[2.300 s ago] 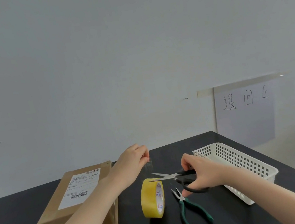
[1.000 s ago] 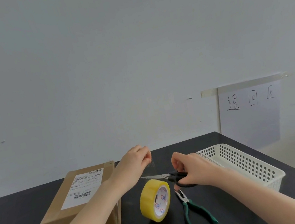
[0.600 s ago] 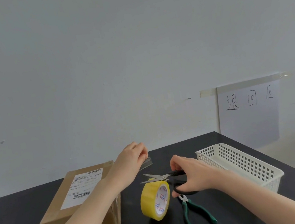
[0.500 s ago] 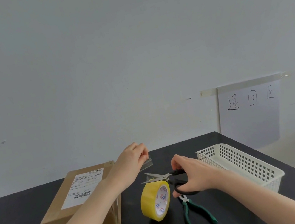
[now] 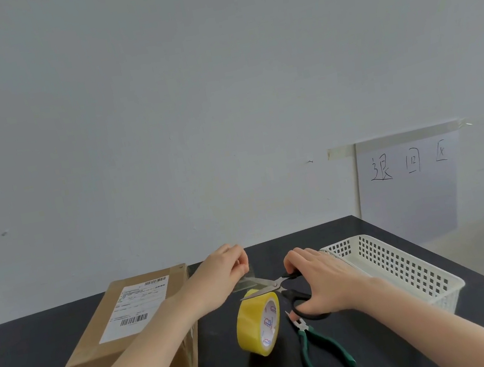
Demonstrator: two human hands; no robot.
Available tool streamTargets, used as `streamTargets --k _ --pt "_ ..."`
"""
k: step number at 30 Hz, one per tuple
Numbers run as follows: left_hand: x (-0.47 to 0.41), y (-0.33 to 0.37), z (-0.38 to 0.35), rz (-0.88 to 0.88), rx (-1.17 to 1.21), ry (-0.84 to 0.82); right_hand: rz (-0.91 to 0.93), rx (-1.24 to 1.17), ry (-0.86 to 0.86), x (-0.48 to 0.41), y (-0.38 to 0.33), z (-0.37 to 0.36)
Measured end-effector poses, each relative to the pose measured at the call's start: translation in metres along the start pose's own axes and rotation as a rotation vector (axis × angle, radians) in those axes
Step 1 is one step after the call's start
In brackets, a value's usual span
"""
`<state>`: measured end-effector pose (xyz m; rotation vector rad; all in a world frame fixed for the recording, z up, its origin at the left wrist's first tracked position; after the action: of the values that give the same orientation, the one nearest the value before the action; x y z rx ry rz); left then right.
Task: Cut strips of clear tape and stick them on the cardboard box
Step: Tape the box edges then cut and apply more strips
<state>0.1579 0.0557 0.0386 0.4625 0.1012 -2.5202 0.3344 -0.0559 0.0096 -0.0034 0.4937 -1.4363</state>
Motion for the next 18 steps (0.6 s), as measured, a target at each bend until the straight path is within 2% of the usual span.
streamTargets --k 8,18 --pt "0.006 0.006 -0.014 -0.005 0.037 -0.171 -0.051 -0.049 -0.004 0.000 0.006 -0.005" --pt "0.006 0.005 -0.034 -0.003 0.023 -0.241 -0.039 -0.029 -0.004 0.000 0.010 -0.001"
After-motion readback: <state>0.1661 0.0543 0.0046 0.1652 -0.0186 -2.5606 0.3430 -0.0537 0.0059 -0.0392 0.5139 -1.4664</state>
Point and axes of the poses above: each hand's wrist, its own x-axis away from the middle knuckle, its own z-axis out of the back of the hand, y = z × x, the point moved 3 cm from there along -x, towards the middle knuckle, and after that the axes turned 13 degrees about -x, right-handed, at the moved point
